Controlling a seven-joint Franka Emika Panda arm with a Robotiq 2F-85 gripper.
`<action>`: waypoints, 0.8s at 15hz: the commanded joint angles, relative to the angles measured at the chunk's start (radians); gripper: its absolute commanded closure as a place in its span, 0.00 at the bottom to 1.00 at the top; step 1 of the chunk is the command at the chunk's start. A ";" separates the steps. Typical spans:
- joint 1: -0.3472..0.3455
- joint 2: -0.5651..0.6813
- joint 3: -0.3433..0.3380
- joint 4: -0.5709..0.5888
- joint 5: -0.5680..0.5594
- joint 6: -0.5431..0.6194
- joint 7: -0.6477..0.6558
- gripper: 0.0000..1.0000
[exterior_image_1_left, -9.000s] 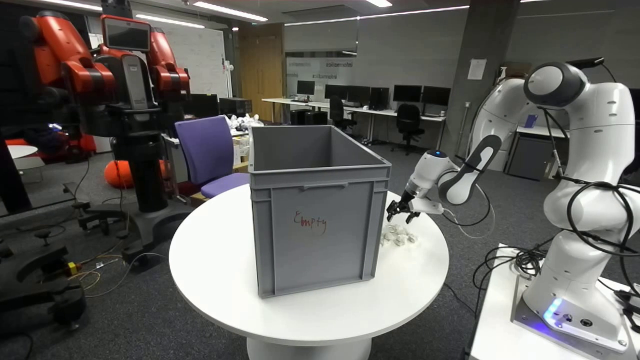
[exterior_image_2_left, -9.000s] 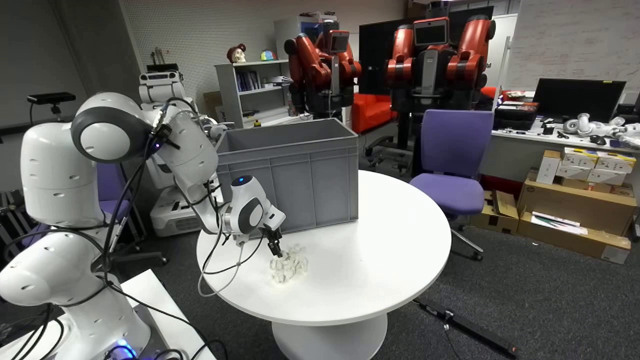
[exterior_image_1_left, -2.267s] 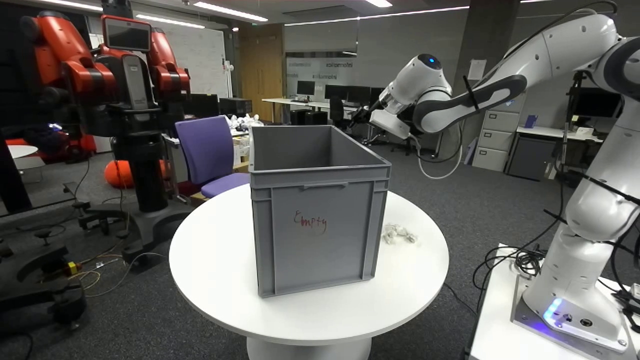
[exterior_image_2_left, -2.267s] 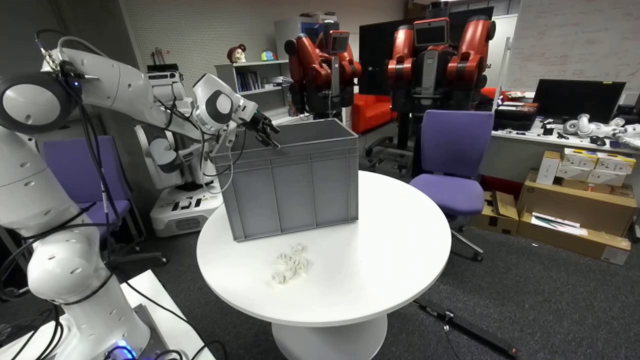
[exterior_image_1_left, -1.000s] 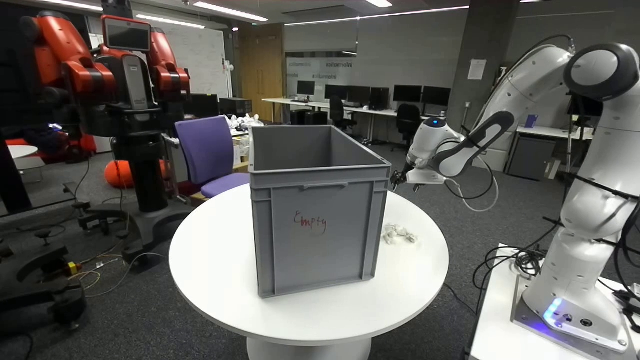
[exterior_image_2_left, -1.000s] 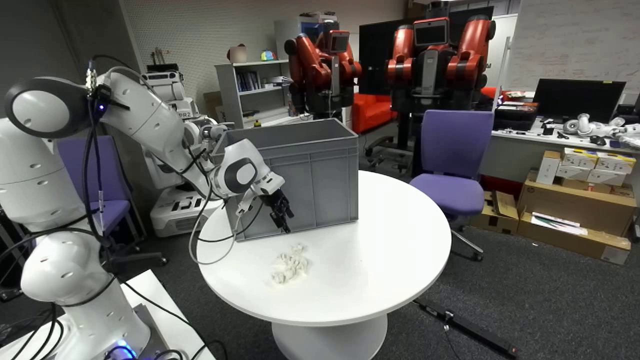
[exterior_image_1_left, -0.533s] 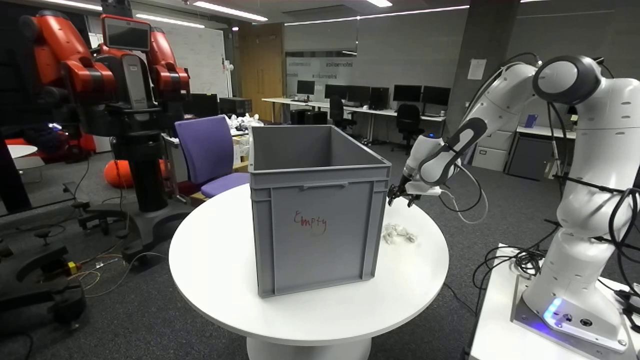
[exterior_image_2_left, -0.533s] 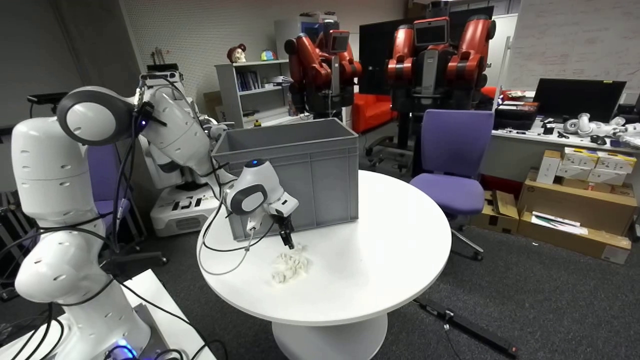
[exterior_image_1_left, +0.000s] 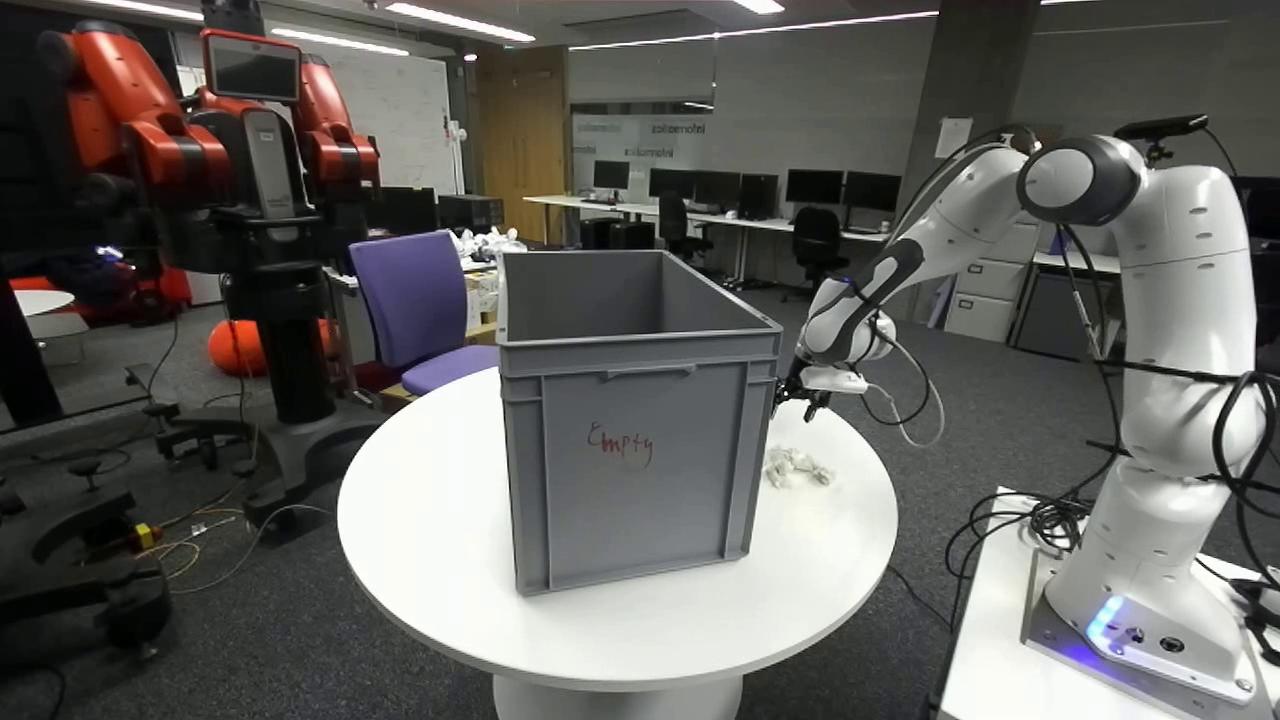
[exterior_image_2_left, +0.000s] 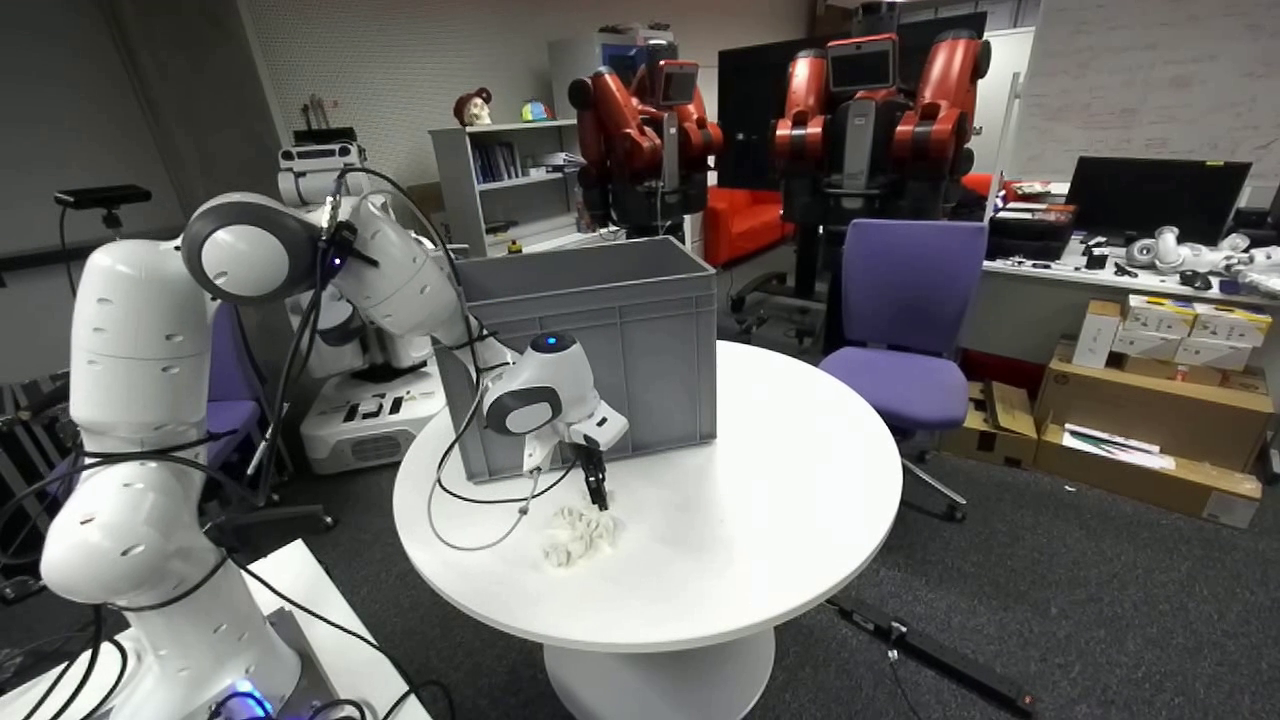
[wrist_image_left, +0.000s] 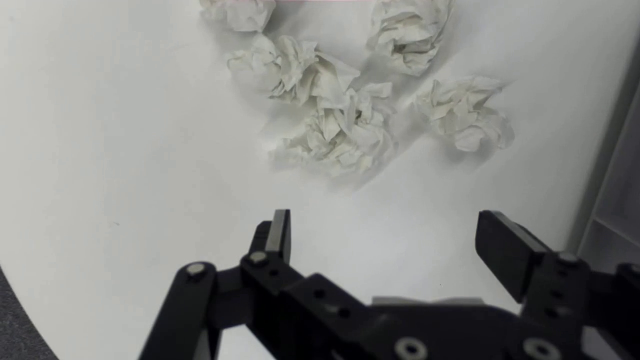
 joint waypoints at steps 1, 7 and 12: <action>0.079 0.048 -0.083 0.057 0.014 -0.033 -0.017 0.00; 0.140 0.116 -0.129 0.105 0.003 -0.078 -0.026 0.00; 0.156 0.155 -0.137 0.140 -0.002 -0.121 -0.025 0.00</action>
